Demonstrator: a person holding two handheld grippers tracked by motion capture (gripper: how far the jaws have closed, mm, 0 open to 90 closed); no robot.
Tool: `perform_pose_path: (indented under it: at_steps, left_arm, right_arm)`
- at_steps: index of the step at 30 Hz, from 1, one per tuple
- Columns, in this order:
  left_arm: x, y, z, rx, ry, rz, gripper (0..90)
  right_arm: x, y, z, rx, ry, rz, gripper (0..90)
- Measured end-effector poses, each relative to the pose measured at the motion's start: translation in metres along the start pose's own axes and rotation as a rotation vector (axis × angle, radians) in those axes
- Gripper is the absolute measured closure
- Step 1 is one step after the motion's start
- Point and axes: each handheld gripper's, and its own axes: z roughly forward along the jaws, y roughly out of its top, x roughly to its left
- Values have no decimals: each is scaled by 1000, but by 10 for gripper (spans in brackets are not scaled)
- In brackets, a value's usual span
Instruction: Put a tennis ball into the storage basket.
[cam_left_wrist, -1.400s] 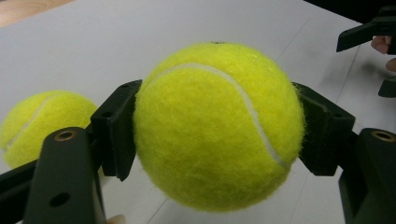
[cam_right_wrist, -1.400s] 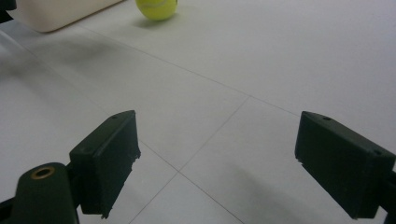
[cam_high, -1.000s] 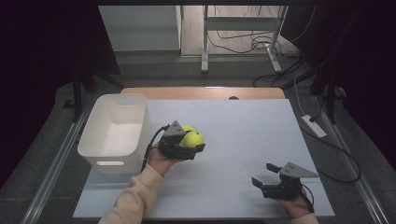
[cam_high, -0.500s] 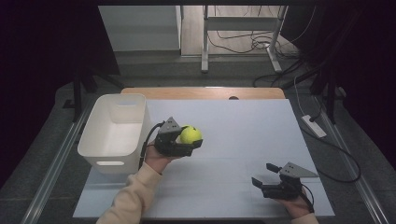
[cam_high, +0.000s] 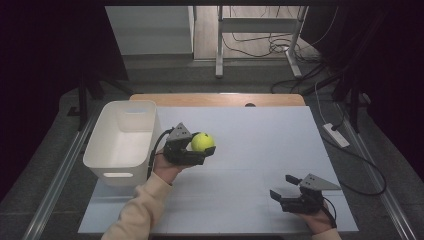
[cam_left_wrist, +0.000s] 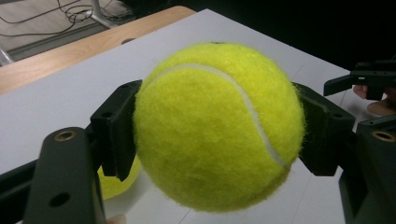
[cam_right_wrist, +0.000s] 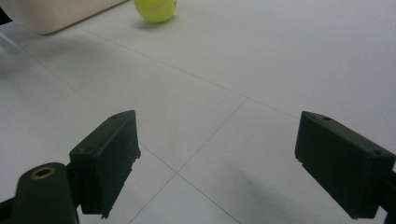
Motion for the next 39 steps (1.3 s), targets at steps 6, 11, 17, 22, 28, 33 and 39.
perform_pose_path:
  at_steps: [6,11,17,22,28,33,39]
  left_arm:
    - [0,3,-3,-11,5,0,270]
    - [1,7,-7,-23,11,-1,270]
    - [3,10,-11,-35,21,3,270]
    - [3,14,-14,-43,26,8,270]
    - [4,18,-19,-58,31,5,270]
    - [5,22,-24,-74,38,3,270]
    - [7,25,-27,-81,44,1,269]
  right_arm:
    - [0,0,0,-1,-1,0,133]
    - [0,0,0,1,0,1,133]
    - [0,0,0,1,-1,1,133]
    - [0,0,0,1,-2,1,133]
    - [0,0,0,1,-2,3,133]
    - [0,0,0,2,-2,2,133]
    - [0,0,0,1,-3,4,133]
